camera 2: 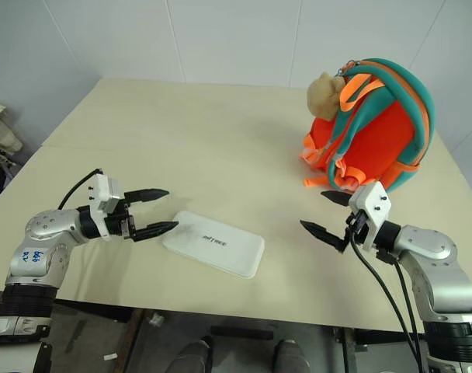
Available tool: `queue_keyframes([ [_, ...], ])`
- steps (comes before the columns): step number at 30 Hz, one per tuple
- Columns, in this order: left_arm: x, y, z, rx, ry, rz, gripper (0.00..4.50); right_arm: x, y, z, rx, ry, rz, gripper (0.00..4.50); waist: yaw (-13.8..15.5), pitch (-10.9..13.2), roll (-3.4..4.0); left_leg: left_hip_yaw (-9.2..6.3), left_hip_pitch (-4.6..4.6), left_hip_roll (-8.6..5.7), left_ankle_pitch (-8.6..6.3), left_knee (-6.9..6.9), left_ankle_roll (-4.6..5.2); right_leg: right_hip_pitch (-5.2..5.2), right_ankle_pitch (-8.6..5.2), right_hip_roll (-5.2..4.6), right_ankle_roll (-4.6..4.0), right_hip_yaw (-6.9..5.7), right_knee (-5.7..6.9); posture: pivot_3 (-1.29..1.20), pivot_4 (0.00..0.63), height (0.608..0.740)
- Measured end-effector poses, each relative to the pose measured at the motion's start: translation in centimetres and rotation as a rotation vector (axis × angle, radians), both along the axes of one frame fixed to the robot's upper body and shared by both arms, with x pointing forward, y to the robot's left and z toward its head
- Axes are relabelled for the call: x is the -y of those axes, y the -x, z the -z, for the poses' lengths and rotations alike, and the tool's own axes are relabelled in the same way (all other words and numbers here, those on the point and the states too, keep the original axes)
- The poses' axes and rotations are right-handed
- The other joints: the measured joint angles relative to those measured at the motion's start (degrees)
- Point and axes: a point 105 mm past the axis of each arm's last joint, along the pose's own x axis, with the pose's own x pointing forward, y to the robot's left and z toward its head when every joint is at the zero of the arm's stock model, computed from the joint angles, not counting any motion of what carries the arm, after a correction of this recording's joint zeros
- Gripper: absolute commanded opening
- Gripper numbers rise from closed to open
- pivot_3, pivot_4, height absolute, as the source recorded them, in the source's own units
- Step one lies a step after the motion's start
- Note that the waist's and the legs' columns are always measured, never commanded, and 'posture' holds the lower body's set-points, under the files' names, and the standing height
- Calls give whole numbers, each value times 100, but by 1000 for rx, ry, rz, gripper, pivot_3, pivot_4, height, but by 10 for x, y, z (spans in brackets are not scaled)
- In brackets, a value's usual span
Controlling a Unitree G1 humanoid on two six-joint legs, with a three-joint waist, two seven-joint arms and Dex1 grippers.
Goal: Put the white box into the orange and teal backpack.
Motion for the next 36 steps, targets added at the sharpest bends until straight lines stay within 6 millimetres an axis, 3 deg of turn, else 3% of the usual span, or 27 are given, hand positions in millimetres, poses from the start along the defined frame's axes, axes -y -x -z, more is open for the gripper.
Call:
queue_keyframes([
  [7, -3, -1, -4, 21, 5, -25, 4500, -8, -8, 10, -17, -32, -19, 4484, -6, 0, 0, 0, 0, 0, 0, 1, 0, 0, 0, 0, 0, 1, 2, 0, 150, 740],
  [12, -15, 1, -11, 38, -34, -47, 4500, -14, -10, 10, -12, -15, -43, 4484, -10, 0, 0, 0, 2, 0, 0, -4, 0, -1, 0, 0, 0, 2, 1, 0, 150, 740],
  [13, -21, 1, -10, 30, -40, -59, 4500, -16, -9, 12, -21, -8, -54, 4311, -10, 0, 0, 1, 1, 0, 0, -4, 0, -2, 0, 0, 0, 2, 1, 0, 150, 740],
  [17, -41, 1, -3, 11, -82, -86, 3614, -23, 0, 22, -62, 16, -91, 3355, -3, 0, 0, 1, 1, 0, -1, -7, 1, -2, 0, 0, 0, 1, 0, 0, 150, 740],
  [21, -65, 0, 3, 5, -127, -145, 2329, -35, 16, 52, -158, 43, -141, 1988, -1, 0, 0, 4, -1, 1, -4, -9, 2, -3, 1, 0, 1, 1, -6, 0, 150, 740],
  [27, -63, 2, 22, 5, -187, -125, 400, -58, 31, 74, -258, 14, -200, 5, 0, -1, 0, 7, 1, 5, -5, -6, 1, -2, 3, 2, -1, 2, -6, 0, 150, 740],
  [28, -57, 1, 28, -11, -184, -107, 97, -60, 33, 76, -271, 14, -209, 0, 2, -1, 0, 8, 1, 5, -5, -4, 1, 0, 4, 2, -1, 2, -6, 0, 150, 740],
  [32, -39, 1, 47, -84, -185, -48, 97, -69, 35, 77, -291, -7, -224, 0, 12, -3, -5, 8, 1, 5, -4, -1, 0, 1, 5, 3, -1, 2, -4, 0, 150, 740],
  [36, -28, -5, 50, -94, -190, -22, 97, -82, 37, 76, -306, -52, -253, 0, -2, -4, -6, 8, 2, 6, -4, 2, 0, 1, 5, 2, -1, 2, -3, 0, 150, 740],
])
